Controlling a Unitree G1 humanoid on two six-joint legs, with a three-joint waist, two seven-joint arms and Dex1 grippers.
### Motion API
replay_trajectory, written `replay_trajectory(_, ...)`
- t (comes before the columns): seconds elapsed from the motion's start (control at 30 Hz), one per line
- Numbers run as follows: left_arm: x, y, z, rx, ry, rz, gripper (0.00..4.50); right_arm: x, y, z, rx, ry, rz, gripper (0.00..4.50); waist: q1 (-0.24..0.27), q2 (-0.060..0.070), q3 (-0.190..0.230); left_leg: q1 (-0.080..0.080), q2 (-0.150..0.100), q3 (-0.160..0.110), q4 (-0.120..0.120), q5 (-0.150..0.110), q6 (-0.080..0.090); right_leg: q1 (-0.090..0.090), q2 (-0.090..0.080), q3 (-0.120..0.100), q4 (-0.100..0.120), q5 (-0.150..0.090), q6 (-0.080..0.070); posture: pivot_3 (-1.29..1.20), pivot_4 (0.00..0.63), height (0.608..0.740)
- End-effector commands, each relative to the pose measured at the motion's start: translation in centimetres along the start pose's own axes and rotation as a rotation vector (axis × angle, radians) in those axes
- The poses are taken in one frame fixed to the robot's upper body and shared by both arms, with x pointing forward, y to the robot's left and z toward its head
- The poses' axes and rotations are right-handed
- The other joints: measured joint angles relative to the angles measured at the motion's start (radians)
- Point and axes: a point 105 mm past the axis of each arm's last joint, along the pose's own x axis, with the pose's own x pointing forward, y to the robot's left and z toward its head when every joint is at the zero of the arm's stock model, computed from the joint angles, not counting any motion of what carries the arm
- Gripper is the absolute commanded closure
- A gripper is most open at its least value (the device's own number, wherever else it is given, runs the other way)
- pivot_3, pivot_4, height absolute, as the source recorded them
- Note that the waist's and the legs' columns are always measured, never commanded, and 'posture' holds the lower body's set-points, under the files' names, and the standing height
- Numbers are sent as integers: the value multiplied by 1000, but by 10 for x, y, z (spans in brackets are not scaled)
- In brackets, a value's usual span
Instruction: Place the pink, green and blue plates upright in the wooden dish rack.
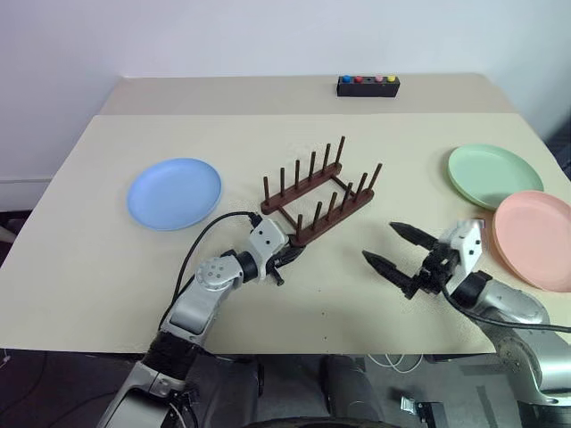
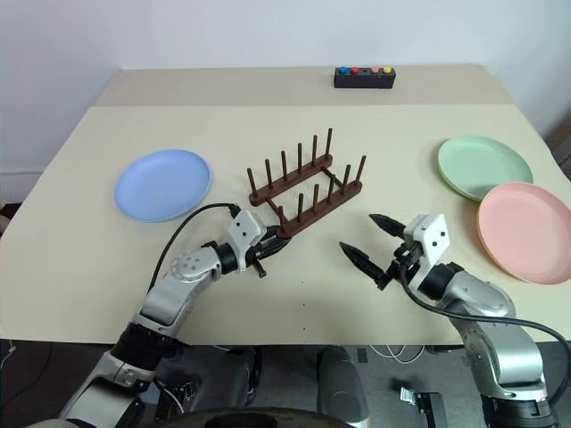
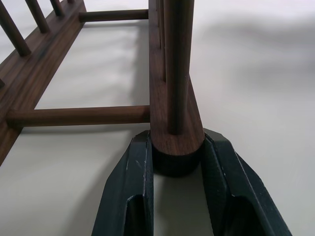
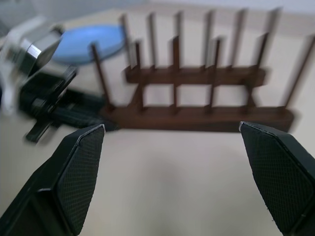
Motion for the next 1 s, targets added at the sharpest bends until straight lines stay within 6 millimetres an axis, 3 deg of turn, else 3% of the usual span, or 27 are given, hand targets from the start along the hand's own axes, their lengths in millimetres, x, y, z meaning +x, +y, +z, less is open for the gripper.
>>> replay_trajectory(0.03, -4, -5, -2, 11, 1, -140, 3779, -7, -1, 5, -70, 8, 11, 0, -1, 0, 0, 0, 0, 0, 0, 0, 0, 0, 0, 0, 0, 0, 0, 0, 150, 740)
replay_trajectory(0.23, 8, -6, 14, 107, -4, -369, 3779, -21, -6, -1, -62, 34, -14, 0, 3, -1, 0, -2, 0, 0, 1, 0, 0, 0, 0, 0, -1, 0, 0, 0, 150, 740)
replay_trajectory(0.4, 21, -11, 19, 178, -8, -485, 3779, -27, 1, -6, -47, 39, -46, 0, 0, -1, 1, -3, 0, 0, 0, -1, 1, -2, 0, 0, -1, 0, 1, 0, 150, 740)
replay_trajectory(0.63, 35, -9, 18, 231, -3, -524, 3779, -39, 4, -11, -34, 53, -100, 0, -3, -1, 1, -4, 0, 0, 0, -1, 1, -3, 0, 0, -1, 0, 1, 0, 150, 740)
replay_trajectory(0.9, 35, -10, 13, 227, 2, -539, 3779, -45, 6, -13, -31, 62, -121, 0, -2, -2, 1, -4, 0, -1, 0, -1, 1, -3, 0, 0, -1, -1, 1, 0, 150, 740)
replay_trajectory(1.0, 35, -8, 12, 211, 8, -528, 2256, -45, 7, -13, -31, 65, -117, 0, -2, -1, 1, -4, 0, -1, 0, -1, 1, -3, 0, 0, -1, -1, 1, 0, 150, 740)
